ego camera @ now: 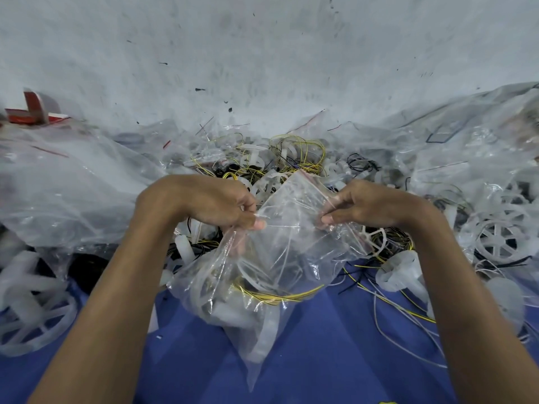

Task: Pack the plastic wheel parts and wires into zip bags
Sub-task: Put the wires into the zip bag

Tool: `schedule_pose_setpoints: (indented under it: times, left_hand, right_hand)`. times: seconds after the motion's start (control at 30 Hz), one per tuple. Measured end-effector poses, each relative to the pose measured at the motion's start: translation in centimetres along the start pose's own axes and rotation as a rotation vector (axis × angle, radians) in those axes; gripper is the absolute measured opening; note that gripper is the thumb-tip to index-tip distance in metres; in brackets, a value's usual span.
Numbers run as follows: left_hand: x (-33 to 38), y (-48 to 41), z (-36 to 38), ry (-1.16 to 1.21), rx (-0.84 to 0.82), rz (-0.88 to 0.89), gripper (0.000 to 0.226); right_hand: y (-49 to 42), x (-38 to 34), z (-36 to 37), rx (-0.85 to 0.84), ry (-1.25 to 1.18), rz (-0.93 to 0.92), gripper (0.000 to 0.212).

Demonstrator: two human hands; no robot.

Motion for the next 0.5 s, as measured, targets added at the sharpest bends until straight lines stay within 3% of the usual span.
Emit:
schedule_pose_setpoints:
  times: [0.33, 0.5]
  left_hand:
    - [0.0, -0.5, 0.3, 0.107, -0.003, -0.017, 0.029]
    - [0.0, -0.7, 0.3, 0.174, -0.006, -0.025, 0.024]
  right_hand:
    - [0.0, 0.4, 0.0, -0.002, 0.046, 0.029, 0.01]
    - [0.0, 1.1, 0.8, -0.131, 0.167, 0.124, 0.014]
Point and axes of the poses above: each hand's wrist, its own y-axis away from the middle knuckle, its own z-axis out of the palm, x = y × z, the point moved 4 cm from there along -y, towards the middle knuckle, and after that the axes turned 4 degrees about z, right-handed, at the moved point
